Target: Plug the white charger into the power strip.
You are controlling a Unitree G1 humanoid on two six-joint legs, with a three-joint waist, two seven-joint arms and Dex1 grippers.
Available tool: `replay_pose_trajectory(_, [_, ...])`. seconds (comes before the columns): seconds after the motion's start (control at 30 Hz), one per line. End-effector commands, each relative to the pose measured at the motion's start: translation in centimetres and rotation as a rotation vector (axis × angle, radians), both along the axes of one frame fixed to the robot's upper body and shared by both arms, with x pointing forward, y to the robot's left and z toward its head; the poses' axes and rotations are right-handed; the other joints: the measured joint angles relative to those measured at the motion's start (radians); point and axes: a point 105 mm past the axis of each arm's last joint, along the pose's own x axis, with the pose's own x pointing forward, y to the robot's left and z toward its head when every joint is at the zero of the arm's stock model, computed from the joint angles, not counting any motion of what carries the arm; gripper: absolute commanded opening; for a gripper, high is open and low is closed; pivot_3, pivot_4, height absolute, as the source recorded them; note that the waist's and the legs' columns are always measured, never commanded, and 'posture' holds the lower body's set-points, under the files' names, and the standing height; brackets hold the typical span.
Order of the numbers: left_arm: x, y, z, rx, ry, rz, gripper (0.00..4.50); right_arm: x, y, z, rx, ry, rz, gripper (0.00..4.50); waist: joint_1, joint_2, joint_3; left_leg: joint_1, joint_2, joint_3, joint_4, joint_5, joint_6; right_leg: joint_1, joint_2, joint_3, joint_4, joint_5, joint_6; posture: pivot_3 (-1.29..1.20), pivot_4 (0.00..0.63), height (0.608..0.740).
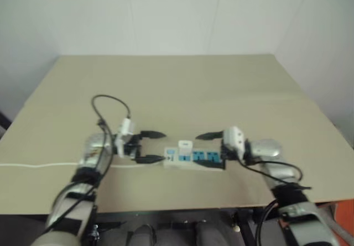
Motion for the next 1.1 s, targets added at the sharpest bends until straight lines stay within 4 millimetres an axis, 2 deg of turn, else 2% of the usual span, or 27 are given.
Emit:
replay_pose_trajectory(0.03, [-1.3, 2.3, 1.0, 0.059, -0.054, 0.019, 4.48, -0.9, -4.0, 4.8, -0.027, -0.144, -0.096, 4.5, 0.004, 0.001, 0.001, -0.001, 0.0, 0.0, 0.0, 0.0, 0.0, -0.002, 0.0, 0.0, 0.001, 0.001, -0.002, 0.0, 0.15, 0.74])
replay_pose_trajectory(0.2, [-2.3, 4.9, 0.9, 0.141, -0.013, 0.068, 4.48, -3.3, -8.2, 6.5, -0.152, -0.163, -0.158, 4.5, 0.018, 0.001, 0.001, 0.0, 0.001, 0.002, -0.001, 0.0, 0.0, -0.002, 0.001, 0.0, 0.0, -0.002, -0.001, 0.0, 0.15, 0.74])
replay_pose_trajectory(0.33, [-2.5, 5.7, 0.7, 0.168, -0.023, 0.087, 4.48, -4.6, -9.8, 6.3, -0.222, -0.099, -0.192, 4.5, 0.022, 0.001, 0.001, -0.001, 0.001, 0.004, -0.001, 0.0, 0.0, -0.002, 0.0, 0.001, -0.001, -0.002, -0.002, 0.0, 0.15, 0.74])
replay_pose_trajectory(0.47, [-2.5, 5.5, 0.7, 0.153, -0.005, 0.083, 4.48, -5.6, -10.0, 5.8, -0.238, -0.064, -0.185, 4.5, 0.021, 0.001, 0.001, -0.001, 0.001, 0.004, -0.001, 0.0, 0.0, -0.002, 0.0, 0.001, -0.001, -0.003, -0.002, 0.0, 0.15, 0.74])
replay_pose_trajectory(1.1, [-1.0, 5.3, -0.4, 0.145, -0.026, 0.111, 4.48, -6.5, -10.5, 5.8, -0.223, -0.049, -0.26, 4.5, 0.023, 0.001, 0.001, -0.001, 0.001, 0.005, -0.001, 0.0, 0.0, -0.003, 0.0, 0.002, -0.001, -0.003, -0.002, 0.0, 0.15, 0.74])
